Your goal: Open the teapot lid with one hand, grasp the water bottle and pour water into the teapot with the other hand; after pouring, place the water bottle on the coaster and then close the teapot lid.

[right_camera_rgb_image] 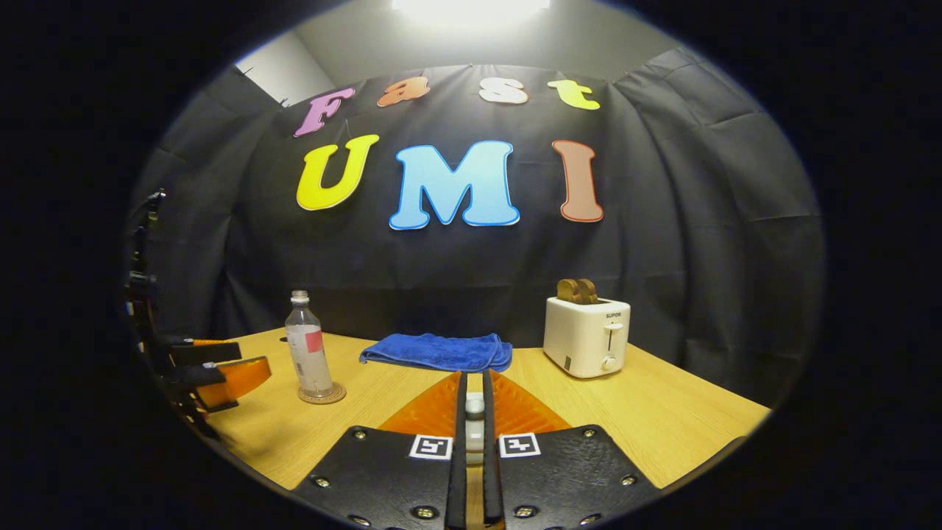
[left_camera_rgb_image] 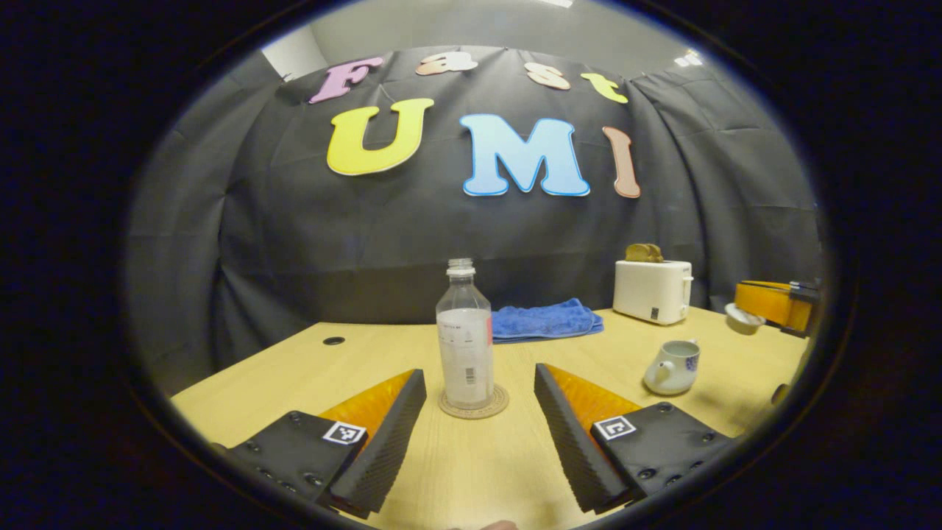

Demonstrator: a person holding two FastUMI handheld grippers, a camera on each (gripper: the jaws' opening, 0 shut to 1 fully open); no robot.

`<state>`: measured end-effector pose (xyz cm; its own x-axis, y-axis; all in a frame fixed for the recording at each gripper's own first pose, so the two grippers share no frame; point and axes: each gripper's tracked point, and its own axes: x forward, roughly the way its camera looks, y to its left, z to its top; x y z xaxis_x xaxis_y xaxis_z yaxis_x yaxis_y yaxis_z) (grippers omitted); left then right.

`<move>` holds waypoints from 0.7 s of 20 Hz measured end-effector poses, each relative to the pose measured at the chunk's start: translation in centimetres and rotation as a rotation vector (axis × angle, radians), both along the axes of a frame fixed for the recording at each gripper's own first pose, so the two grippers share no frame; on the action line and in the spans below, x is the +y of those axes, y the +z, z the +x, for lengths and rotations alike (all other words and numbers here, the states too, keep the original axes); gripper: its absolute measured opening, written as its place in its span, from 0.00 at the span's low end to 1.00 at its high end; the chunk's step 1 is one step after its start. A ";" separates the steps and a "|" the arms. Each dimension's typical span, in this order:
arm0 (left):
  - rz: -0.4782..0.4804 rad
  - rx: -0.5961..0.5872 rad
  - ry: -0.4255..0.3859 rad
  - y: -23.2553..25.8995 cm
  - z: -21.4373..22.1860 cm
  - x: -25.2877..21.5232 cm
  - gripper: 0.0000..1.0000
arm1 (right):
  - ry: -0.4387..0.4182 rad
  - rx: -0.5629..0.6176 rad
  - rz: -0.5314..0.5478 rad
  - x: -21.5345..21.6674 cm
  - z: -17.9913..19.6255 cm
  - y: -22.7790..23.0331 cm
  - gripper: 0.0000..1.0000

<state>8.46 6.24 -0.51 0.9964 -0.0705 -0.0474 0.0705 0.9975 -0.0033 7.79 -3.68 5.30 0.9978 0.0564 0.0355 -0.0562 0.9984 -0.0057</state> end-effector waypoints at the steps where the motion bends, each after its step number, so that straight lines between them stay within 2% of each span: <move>1: -0.010 -0.009 -0.008 0.0 -0.5 -0.5 1.00 | -0.010 0.012 -0.001 0.2 1.4 -0.4 0.09; 5: -0.057 0.009 -0.045 -1.0 -1.4 -2.4 1.00 | -0.022 0.076 -0.007 0.9 4.7 -3.0 0.09; 14: -0.015 0.000 -0.077 -1.8 -2.0 -3.9 1.00 | -0.046 0.122 -0.018 0.8 6.4 -5.0 0.09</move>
